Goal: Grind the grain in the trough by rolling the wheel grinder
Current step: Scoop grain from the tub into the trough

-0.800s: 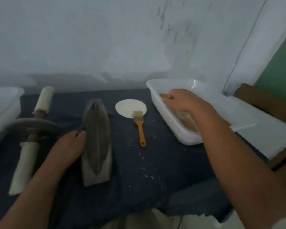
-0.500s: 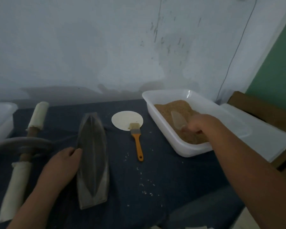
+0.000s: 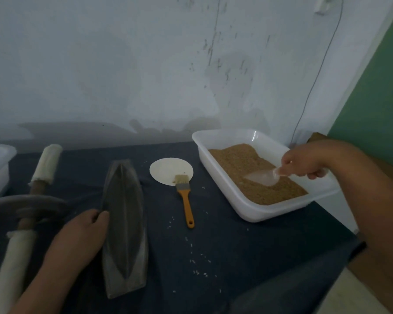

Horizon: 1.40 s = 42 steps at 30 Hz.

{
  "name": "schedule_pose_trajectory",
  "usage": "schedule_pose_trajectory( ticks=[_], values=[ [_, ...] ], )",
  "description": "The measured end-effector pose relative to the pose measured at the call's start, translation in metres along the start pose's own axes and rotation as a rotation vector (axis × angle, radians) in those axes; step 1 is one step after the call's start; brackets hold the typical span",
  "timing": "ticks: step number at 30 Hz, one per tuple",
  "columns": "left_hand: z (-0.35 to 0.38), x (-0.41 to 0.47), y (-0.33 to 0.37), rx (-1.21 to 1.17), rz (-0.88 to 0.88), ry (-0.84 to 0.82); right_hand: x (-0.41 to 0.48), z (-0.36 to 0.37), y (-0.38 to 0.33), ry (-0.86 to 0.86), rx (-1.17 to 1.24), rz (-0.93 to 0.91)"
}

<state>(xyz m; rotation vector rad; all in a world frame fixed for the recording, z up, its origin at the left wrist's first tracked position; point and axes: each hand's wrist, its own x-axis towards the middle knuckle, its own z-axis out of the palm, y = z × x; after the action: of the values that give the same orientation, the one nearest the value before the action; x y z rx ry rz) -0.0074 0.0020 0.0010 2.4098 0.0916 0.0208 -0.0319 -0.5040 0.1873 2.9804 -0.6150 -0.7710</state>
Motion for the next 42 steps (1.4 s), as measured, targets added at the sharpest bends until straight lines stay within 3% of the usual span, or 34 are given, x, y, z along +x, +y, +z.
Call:
schedule_pose_trajectory(
  ticks=[3, 7, 16, 22, 26, 38, 42],
  values=[
    [0.0, -0.002, 0.001, 0.004, -0.005, -0.002, -0.002, 0.009, -0.013, -0.176, -0.099, -0.042],
    [-0.001, -0.003, 0.003, -0.001, -0.022, -0.016, 0.016, 0.027, -0.046, -0.216, -0.152, -0.137],
    [0.002, 0.001, 0.001, -0.012, -0.028, -0.012, 0.095, 0.041, -0.12, 0.054, 0.072, -0.005],
    [0.004, 0.005, -0.001, -0.042, -0.031, -0.009, 0.12, 0.051, -0.146, 0.141, 0.331, -0.061],
    [0.004, 0.005, 0.0, -0.063, -0.032, -0.015, 0.123, 0.055, -0.142, 0.15, 0.404, -0.083],
    [0.007, 0.005, -0.002, -0.083, -0.048, -0.012, 0.077, 0.056, -0.082, 0.448, 0.705, -0.184],
    [0.002, -0.002, -0.009, -0.13, -0.062, 0.004, 0.044, 0.059, -0.094, 0.431, 0.734, -0.301]
  ],
)
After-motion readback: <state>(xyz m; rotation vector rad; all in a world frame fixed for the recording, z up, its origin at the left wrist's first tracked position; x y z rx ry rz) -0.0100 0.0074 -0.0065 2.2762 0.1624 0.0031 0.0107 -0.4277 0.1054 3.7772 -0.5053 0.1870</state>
